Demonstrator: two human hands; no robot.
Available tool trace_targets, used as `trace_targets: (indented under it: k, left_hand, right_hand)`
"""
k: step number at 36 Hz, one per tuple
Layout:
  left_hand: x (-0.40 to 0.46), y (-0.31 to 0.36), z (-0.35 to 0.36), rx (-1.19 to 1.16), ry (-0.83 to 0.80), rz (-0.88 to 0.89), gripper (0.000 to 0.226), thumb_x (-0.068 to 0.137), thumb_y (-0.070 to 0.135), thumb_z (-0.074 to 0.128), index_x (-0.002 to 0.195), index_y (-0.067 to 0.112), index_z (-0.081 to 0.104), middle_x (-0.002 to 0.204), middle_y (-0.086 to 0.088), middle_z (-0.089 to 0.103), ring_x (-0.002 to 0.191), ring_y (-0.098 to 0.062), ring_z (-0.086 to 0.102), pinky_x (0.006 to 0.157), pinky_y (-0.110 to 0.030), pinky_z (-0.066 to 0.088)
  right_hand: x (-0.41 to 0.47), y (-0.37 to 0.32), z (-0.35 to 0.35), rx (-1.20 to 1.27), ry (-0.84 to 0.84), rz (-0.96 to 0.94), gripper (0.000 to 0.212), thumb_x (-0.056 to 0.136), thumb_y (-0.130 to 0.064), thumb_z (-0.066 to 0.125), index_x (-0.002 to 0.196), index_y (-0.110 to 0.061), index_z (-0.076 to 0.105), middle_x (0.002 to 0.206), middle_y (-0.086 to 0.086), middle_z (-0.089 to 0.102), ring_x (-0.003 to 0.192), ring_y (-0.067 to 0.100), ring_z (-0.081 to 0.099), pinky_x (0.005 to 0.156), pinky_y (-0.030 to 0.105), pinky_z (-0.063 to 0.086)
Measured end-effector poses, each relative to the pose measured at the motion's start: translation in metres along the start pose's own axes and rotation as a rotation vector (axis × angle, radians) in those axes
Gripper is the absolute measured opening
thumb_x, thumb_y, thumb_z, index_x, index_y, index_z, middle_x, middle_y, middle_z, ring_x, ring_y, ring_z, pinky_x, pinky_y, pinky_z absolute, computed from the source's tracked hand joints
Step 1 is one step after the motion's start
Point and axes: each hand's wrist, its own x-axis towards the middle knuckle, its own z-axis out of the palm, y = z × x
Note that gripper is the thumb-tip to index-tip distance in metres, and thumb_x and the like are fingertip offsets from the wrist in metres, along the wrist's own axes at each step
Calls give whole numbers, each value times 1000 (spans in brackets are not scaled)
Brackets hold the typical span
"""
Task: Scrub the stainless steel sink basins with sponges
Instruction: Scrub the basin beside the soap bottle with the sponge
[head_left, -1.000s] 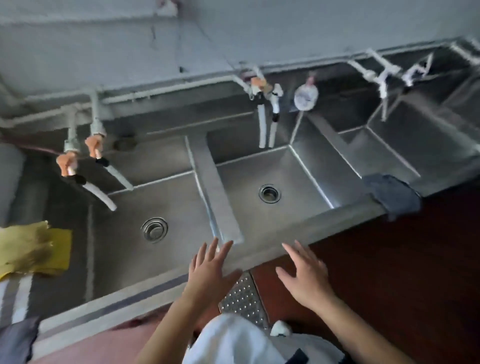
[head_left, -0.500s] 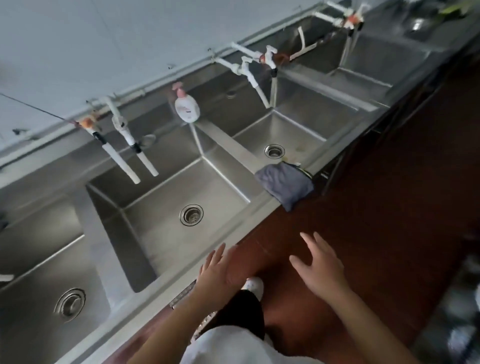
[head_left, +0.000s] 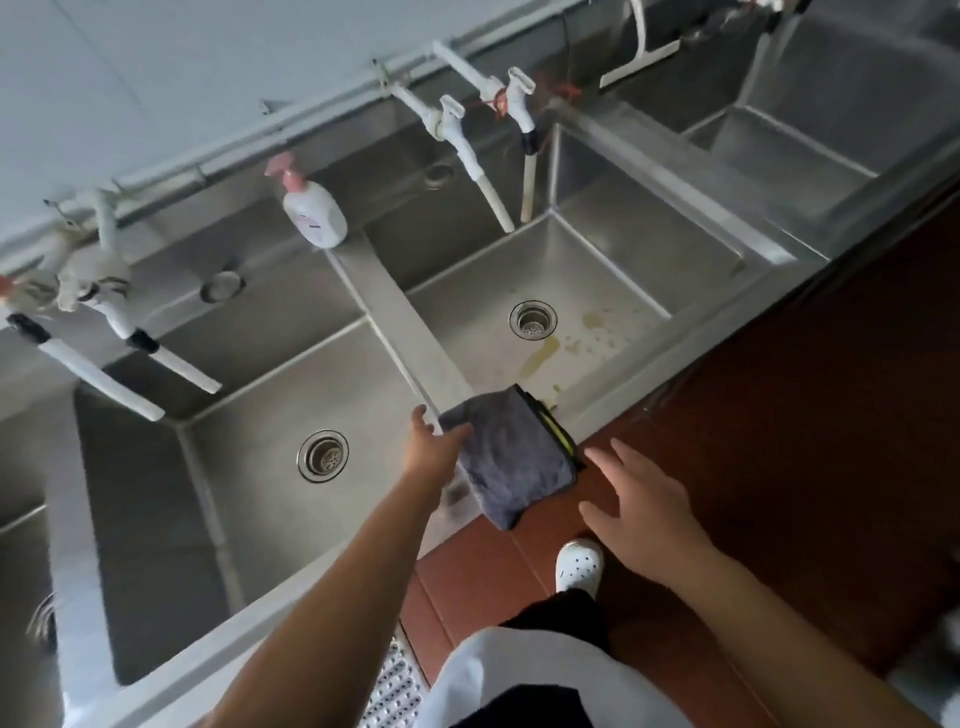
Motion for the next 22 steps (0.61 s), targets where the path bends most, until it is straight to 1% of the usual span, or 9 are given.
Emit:
trace_targets:
  k: [3,5,8,11,13,15,18,20,22]
  left_hand:
    - [13,14,8,-84,80,-119,90,80,17,76,153,22,22,115,-10,58,105,-29,60,76,-36,49]
    - [17,22,11,-86,124,-182,88,78,13,76,150,21,26,112,-12,58,105,-31,60,75,-38,51]
    - [22,28,12,-6,188,-211,77,76,14,78,142,17,39,97,-11,60,76,-22,56,60,-30,44]
    - [26,29,13,-76,185,-275,69,75,8,81,136,15,48,96,-11,61,78,-21,58,78,-39,57]
    - [27,30,14,-150,208,-294,65,75,0,80,132,12,50,93,-11,61,78,-21,61,86,-41,57]
    - [24,34,15,-158,241,-285,56,76,-4,79,125,9,57,89,-13,62,76,-22,60,81,-37,56]
    - [7,50,17,-19,215,-204,37,74,-6,76,110,4,72,82,-8,65,70,-17,57,63,-24,47]
    - [-14,61,22,28,181,-138,31,73,-13,70,98,5,75,86,-8,69,80,-21,61,73,-26,51]
    - [-40,74,30,72,163,-87,33,73,-17,65,90,9,75,89,-11,70,84,-23,61,83,-37,53]
  right_hand:
    - [4,27,-17,31,-64,29,66,95,-49,50,153,-37,23,166,-3,12,152,18,13,119,45,19]
    - [13,39,-31,37,-90,48,65,95,-47,51,154,-36,25,165,-2,15,151,19,18,118,45,22]
    - [30,48,-48,70,-111,27,62,95,-44,52,153,-33,30,164,-2,21,149,20,23,117,43,22]
    - [54,44,-60,69,-120,-77,59,95,-40,54,150,-26,37,159,-2,31,146,18,29,117,37,25]
    - [74,37,-66,54,-142,-169,58,95,-38,56,148,-22,41,155,-1,38,144,18,34,117,36,28]
    - [94,27,-70,49,-175,-261,58,94,-36,58,147,-20,42,152,0,41,141,19,37,115,38,31]
    - [120,10,-77,85,-241,-363,63,92,-35,61,149,-20,39,153,0,41,140,21,39,116,40,33]
    - [135,-2,-81,93,-292,-434,72,89,-37,66,152,-21,34,155,0,38,141,23,38,115,42,33]
    - [152,-14,-85,43,-354,-509,86,83,-41,72,154,-25,27,157,0,32,142,27,34,114,46,33]
